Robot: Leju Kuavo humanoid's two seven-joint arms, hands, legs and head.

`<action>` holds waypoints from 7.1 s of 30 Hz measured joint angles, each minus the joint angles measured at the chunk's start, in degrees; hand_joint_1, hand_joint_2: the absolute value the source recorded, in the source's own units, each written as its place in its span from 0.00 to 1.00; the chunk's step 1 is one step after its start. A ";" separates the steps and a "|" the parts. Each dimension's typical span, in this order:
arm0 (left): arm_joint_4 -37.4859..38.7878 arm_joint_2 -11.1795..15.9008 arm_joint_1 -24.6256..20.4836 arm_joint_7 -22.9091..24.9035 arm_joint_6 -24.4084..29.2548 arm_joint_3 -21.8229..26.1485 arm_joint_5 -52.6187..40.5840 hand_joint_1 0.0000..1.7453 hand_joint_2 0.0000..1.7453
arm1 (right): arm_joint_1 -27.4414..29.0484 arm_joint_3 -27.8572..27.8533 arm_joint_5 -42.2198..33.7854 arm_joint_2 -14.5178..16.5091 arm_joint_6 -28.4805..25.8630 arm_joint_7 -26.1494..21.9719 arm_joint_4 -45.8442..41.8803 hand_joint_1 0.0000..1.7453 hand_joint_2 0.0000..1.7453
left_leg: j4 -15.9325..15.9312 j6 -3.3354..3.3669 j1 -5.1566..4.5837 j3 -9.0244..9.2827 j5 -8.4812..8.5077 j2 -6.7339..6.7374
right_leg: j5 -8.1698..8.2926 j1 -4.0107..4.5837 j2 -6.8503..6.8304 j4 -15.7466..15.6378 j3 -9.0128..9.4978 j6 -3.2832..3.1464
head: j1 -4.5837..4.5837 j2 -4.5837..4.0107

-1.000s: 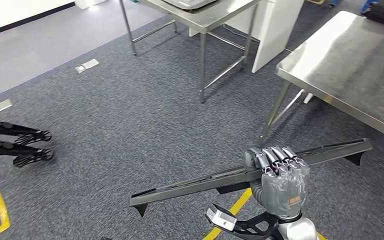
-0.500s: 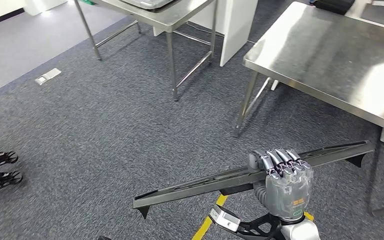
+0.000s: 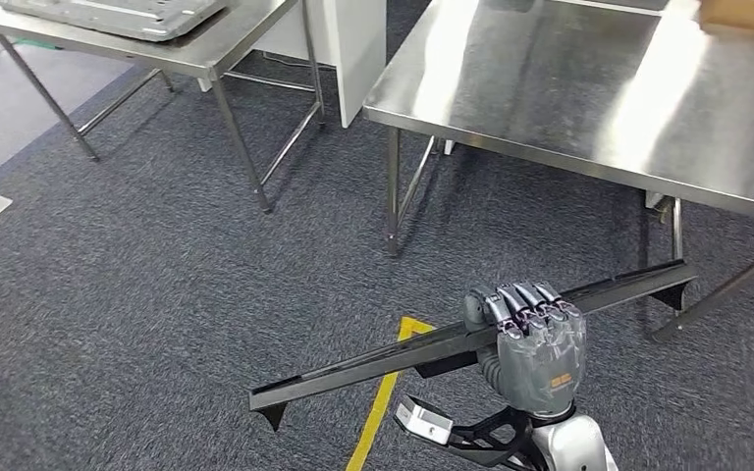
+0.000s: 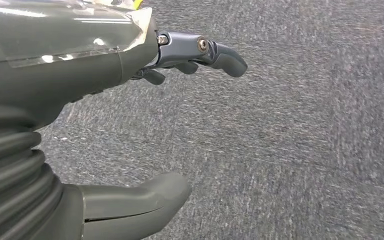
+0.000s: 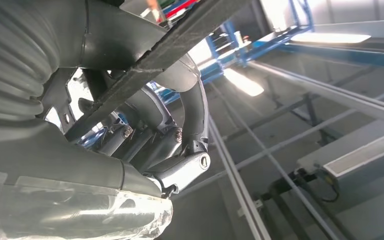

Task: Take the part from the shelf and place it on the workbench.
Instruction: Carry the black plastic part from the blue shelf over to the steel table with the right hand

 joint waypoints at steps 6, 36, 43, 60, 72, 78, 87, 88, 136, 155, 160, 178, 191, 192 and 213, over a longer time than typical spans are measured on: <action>0.01 0.30 -0.11 0.00 0.06 0.01 0.15 0.00 1.00 | -0.08 -0.01 0.06 0.24 0.00 -0.27 0.15 1.00 1.00 | -13.95 2.95 -1.04 5.90 6.77 -4.98 | 0.46 -0.23 4.07 -0.23 -0.35 0.71 | -0.01 0.01; 0.01 -0.43 -0.10 -0.03 0.19 -0.07 0.18 0.00 1.00 | 0.64 -2.25 2.68 -0.08 -0.60 0.08 0.49 1.00 1.00 | -13.96 0.82 -0.51 6.19 6.10 -0.79 | 0.62 0.08 -1.30 0.02 -0.79 1.03 | 1.51 0.02; 0.02 -0.68 -0.07 0.06 0.72 -0.08 0.81 0.00 1.00 | 0.84 -2.66 0.94 -0.05 -0.61 -1.07 0.53 1.00 1.00 | -14.06 1.28 -1.62 5.72 6.68 -0.77 | 0.97 0.01 -1.31 -0.24 -1.01 1.89 | 1.58 0.01; 0.02 -0.80 -0.04 3.32 -1.58 0.54 2.08 0.00 1.00 | -1.08 -4.07 -1.42 -0.21 -0.61 -1.15 1.42 1.00 1.00 | -14.03 1.64 -1.62 5.60 6.75 -0.76 | 1.17 -0.14 -1.33 -0.54 -1.08 2.20 | 1.56 0.01; 0.02 -0.58 -0.05 5.32 -3.45 0.61 1.10 0.00 1.00 | -1.88 -8.65 -0.57 -1.34 -0.55 0.81 2.04 1.00 1.00 | -14.04 1.62 -1.41 5.64 6.75 -0.75 | 1.18 -0.13 -1.34 -0.54 -1.11 2.18 | 1.57 0.02; 0.02 -0.44 -0.12 5.85 -7.16 -0.16 -0.29 0.00 1.00 | -2.19 -11.60 -1.13 -2.63 -0.37 0.69 2.45 1.00 1.00 | -13.92 1.75 -1.47 5.58 6.71 -0.75 | 1.25 -0.33 -1.34 -0.60 -1.08 2.28 | 1.55 0.02; 0.02 -0.17 -0.19 6.12 -8.74 -1.05 -0.76 0.00 1.00 | -5.16 -14.44 -2.80 -4.38 0.69 0.26 3.54 1.00 1.00 | -16.03 3.53 -0.86 6.82 7.72 0.24 | -3.59 -0.78 -2.56 10.69 -6.86 2.08 | 1.89 0.00; 0.02 -0.18 -0.17 6.24 -8.74 -1.07 -0.83 0.00 1.00 | -5.20 -14.65 -2.94 -4.55 1.08 0.24 3.82 1.00 1.00 | -16.01 3.46 -0.84 6.82 7.66 0.35 | -4.64 -0.94 -2.63 13.97 -8.53 2.17 | 1.98 0.00; 0.10 0.27 0.00 8.10 -7.24 -2.57 -0.76 0.00 1.00 | -52.39 -12.21 -26.26 -10.25 20.22 -11.25 64.85 1.00 1.00 | 1.85 0.39 -0.76 -4.28 2.01 0.00 | 0.75 -0.86 -3.23 0.22 -1.12 0.60 | 1.85 0.02; 0.11 0.37 -0.22 9.27 -5.81 -2.68 -0.63 0.00 1.00 | -60.07 -4.92 -23.79 2.85 16.85 -6.81 77.11 1.00 1.00 | -14.29 2.40 -1.14 5.22 7.69 -0.41 | 1.94 -0.19 -3.45 2.36 -3.99 3.24 | 2.81 0.00; 0.10 0.56 -0.17 9.29 -5.98 -2.68 -0.56 0.00 1.00 | -60.60 -4.67 -23.51 3.84 16.74 -6.58 77.67 1.00 1.00 | -13.59 0.94 -1.04 5.15 6.35 -0.29 | 2.10 -0.16 -3.31 -0.19 -2.29 1.21 | 2.47 0.00; 0.15 0.86 -0.12 8.75 -6.49 -2.66 -0.13 0.00 1.00 | -61.66 -4.15 -23.19 4.33 16.92 -5.80 78.42 1.00 1.00 | -15.54 2.75 -0.73 3.61 10.56 0.14 | -3.29 -0.01 -3.01 7.26 -3.88 1.48 | 2.37 0.00; 0.20 0.84 -0.25 8.78 -6.77 -2.67 -0.13 0.00 1.00 | -62.92 -3.89 -22.38 3.15 17.56 -5.72 79.61 1.00 1.00 | -12.67 0.24 -0.46 3.85 6.83 -0.02 | 1.92 -0.74 -3.37 0.09 -2.41 1.38 | 2.63 0.00; 0.20 0.85 -0.29 8.78 -6.88 -2.68 -0.16 0.00 1.00 | -63.01 -3.87 -22.29 3.13 17.55 -5.69 79.63 1.00 1.00 | -10.50 -0.06 -0.36 2.80 5.77 -0.02 | 1.77 -0.93 -3.33 -0.03 -2.03 0.98 | 2.54 0.00; 0.26 0.62 0.24 8.80 -7.07 -2.66 -0.04 0.00 1.00 | -61.35 -3.49 -22.02 2.25 16.93 -5.56 80.34 1.00 1.00 | -14.77 3.41 -0.99 4.53 9.05 -0.39 | -3.84 -0.19 -2.89 13.95 -8.72 3.25 | 2.91 0.01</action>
